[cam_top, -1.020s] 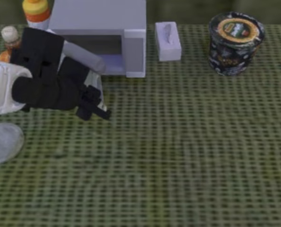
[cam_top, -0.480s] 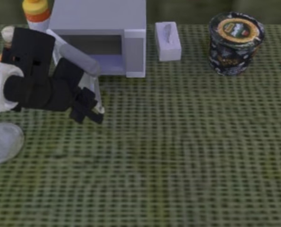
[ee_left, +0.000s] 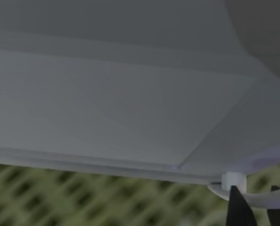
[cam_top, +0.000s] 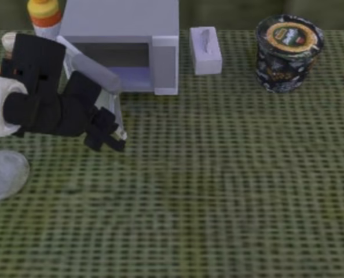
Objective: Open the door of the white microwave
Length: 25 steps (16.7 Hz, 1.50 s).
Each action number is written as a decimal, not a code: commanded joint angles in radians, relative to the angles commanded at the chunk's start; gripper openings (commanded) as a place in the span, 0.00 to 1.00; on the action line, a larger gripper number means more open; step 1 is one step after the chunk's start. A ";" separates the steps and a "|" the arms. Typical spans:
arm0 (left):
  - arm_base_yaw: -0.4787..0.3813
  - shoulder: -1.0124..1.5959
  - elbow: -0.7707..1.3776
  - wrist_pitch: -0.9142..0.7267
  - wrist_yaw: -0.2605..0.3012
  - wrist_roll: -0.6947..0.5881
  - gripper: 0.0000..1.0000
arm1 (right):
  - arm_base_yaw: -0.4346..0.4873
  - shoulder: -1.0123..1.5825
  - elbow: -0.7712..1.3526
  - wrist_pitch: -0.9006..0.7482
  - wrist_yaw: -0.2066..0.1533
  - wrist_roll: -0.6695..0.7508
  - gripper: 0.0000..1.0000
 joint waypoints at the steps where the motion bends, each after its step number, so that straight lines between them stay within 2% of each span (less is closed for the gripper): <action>1: 0.000 0.000 0.000 0.000 0.000 0.000 0.00 | 0.000 0.000 0.000 0.000 0.000 0.000 1.00; 18: 0.000 0.000 0.000 0.000 0.000 0.000 0.00 | 0.000 0.000 0.000 0.000 0.000 0.000 1.00; 25: 0.022 -0.007 -0.002 -0.019 0.041 0.053 0.00 | 0.000 0.000 0.000 0.000 0.000 0.000 1.00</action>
